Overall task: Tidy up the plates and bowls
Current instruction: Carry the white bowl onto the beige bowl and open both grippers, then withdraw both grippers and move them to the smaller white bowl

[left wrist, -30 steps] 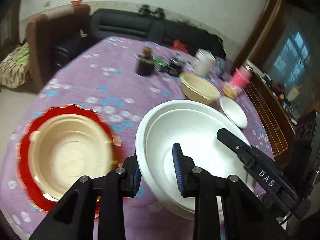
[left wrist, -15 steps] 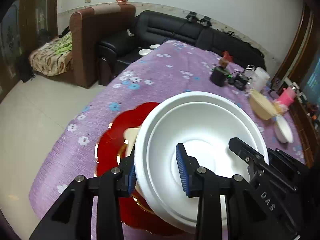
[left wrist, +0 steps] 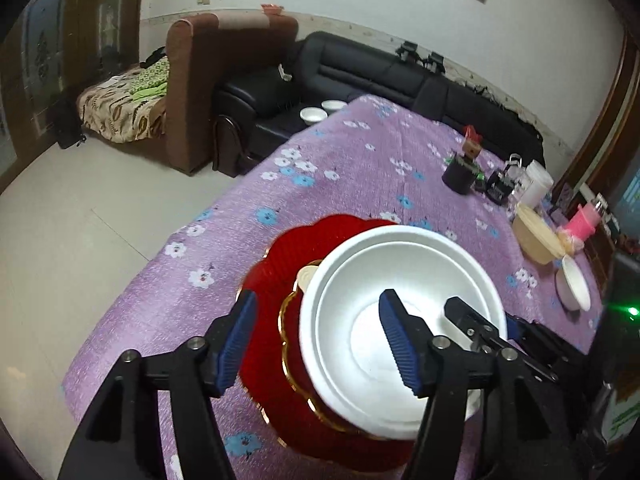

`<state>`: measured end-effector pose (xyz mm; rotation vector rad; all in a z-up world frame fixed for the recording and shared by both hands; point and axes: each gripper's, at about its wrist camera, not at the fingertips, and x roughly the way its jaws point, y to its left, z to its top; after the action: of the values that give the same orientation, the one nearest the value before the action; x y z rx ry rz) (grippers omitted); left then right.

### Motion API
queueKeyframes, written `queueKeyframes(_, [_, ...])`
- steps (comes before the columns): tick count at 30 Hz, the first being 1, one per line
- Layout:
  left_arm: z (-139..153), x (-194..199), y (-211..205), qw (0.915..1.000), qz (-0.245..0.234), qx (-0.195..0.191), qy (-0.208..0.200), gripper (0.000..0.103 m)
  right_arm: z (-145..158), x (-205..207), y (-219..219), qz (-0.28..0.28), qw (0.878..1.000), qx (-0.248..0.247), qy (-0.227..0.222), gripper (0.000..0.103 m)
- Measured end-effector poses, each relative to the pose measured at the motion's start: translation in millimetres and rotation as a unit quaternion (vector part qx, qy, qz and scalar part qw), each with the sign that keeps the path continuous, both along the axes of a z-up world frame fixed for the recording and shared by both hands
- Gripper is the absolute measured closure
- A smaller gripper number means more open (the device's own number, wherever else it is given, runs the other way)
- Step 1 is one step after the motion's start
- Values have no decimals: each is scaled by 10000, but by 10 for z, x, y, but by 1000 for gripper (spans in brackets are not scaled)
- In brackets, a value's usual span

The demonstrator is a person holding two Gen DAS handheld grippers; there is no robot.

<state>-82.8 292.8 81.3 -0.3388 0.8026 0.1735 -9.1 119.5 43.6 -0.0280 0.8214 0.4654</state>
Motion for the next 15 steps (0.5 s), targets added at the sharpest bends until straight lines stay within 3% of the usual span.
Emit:
queueKeyframes(5, [112,-166,-23,9999,25,-4,-165,34,173,-53,-110,-89,9991,377,-172,45])
queueKeyframes(8, [186,-277,-116,9998,54,69,-190,29,276,-134,-233,-150,9983,502,-269,42])
queueKeyframes(12, [303,-423,-373,9984,32,454,-347,22,330,-242,-485,-318,9969,669,-269,40])
queueKeyframes(15, [368,-489,-579,9969,-161,607,-479,22,319,-309,-704,-467,9957,764,-224,40])
